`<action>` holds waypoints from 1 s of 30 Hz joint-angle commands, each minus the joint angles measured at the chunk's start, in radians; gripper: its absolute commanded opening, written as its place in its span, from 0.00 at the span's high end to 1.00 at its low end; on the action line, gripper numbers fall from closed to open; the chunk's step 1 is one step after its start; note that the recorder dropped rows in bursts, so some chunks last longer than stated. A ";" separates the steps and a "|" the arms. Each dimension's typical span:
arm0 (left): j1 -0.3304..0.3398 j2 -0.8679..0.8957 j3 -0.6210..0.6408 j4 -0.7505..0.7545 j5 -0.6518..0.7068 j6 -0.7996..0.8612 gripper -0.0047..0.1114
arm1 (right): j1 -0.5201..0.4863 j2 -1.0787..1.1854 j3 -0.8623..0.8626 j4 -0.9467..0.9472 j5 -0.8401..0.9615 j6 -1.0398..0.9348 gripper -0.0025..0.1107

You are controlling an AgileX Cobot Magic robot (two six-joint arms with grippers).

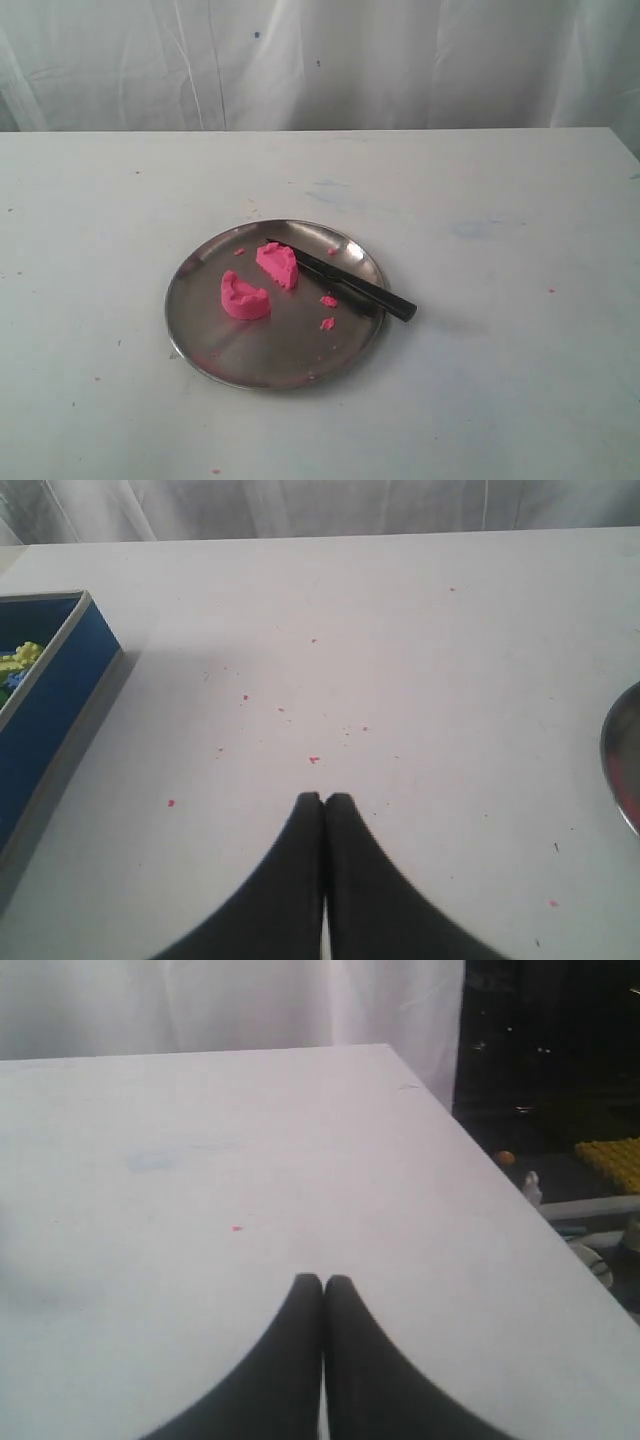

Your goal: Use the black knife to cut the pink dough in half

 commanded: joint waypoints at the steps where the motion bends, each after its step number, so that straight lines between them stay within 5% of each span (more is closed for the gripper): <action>1: 0.002 -0.008 0.002 -0.002 0.004 -0.005 0.96 | 0.074 -0.005 0.002 -0.006 0.003 -0.017 0.98; 30: 0.003 -0.013 0.014 -0.014 0.082 0.034 0.96 | 0.078 -0.005 0.002 0.063 0.001 -0.043 0.98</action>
